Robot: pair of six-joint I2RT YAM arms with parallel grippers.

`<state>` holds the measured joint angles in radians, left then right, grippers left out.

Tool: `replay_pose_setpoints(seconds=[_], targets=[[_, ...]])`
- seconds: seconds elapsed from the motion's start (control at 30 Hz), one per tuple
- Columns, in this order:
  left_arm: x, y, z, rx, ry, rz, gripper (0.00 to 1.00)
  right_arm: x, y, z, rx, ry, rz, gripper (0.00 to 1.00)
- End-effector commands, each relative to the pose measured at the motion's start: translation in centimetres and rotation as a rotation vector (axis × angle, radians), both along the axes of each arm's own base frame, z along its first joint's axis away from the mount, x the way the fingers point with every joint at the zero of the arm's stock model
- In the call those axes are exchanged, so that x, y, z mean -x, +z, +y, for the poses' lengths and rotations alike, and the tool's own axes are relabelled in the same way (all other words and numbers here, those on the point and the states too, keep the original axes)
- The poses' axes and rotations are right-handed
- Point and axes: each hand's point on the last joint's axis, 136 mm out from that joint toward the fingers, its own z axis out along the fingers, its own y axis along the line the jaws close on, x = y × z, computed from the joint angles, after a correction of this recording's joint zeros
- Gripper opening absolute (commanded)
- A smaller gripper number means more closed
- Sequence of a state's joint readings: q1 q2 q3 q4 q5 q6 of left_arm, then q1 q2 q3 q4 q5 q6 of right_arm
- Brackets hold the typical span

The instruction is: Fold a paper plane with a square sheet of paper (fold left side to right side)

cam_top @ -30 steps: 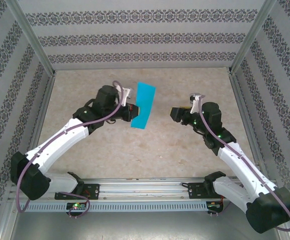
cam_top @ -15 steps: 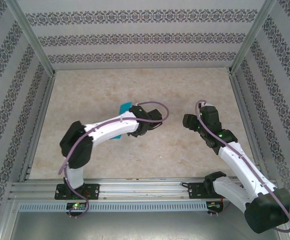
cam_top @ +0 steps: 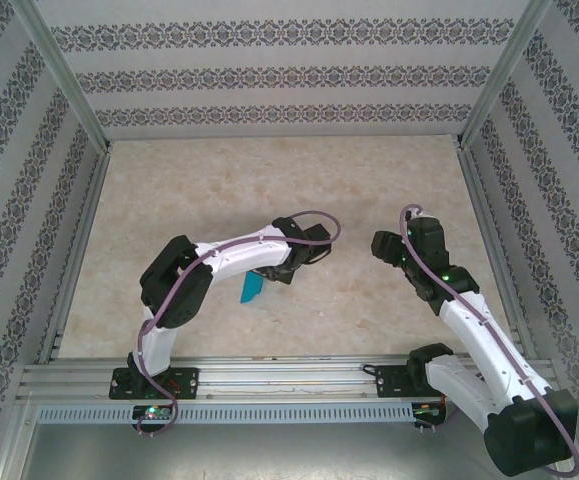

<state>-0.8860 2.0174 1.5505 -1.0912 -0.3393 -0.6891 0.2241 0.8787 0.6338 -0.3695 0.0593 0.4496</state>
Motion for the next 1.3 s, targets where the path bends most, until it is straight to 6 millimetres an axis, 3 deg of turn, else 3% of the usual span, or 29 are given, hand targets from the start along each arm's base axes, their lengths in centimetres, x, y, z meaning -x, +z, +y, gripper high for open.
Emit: replay_pose_setpoints(seconds=[0.0,0.3,0.47,0.77,0.87,1.1,1.27], targets=[[0.1,-1.2,-2.3,0.171,0.038,0.065,0.04,0.2,-0.3,0.2,-0.040,0.001,0.004,0.68],[-0.8,-2.5,-6.7,0.474,0.085,0.144,0.22,0.1,-1.2,1.2,-0.080,0.041,0.044,0.68],[-1.6,-2.2,-7.3,0.537,0.094,0.135,0.29,0.0,-1.5,1.8,-0.101,0.064,0.067,0.67],[-2.9,1.1,-10.3,0.850,0.058,0.136,0.48,0.0,-2.6,4.2,-0.202,0.144,0.132,0.68],[-3.8,3.1,-9.4,0.912,0.041,0.083,0.49,0.0,-2.7,6.1,-0.302,0.200,0.158,0.60],[-5.8,7.3,-4.7,1.056,0.062,-0.061,0.48,-0.3,-3.6,12.5,-0.490,0.357,0.259,0.35],[-6.3,7.2,-1.1,1.095,0.133,-0.099,0.47,-0.4,-5.3,18.3,-0.547,0.474,0.351,0.13]])
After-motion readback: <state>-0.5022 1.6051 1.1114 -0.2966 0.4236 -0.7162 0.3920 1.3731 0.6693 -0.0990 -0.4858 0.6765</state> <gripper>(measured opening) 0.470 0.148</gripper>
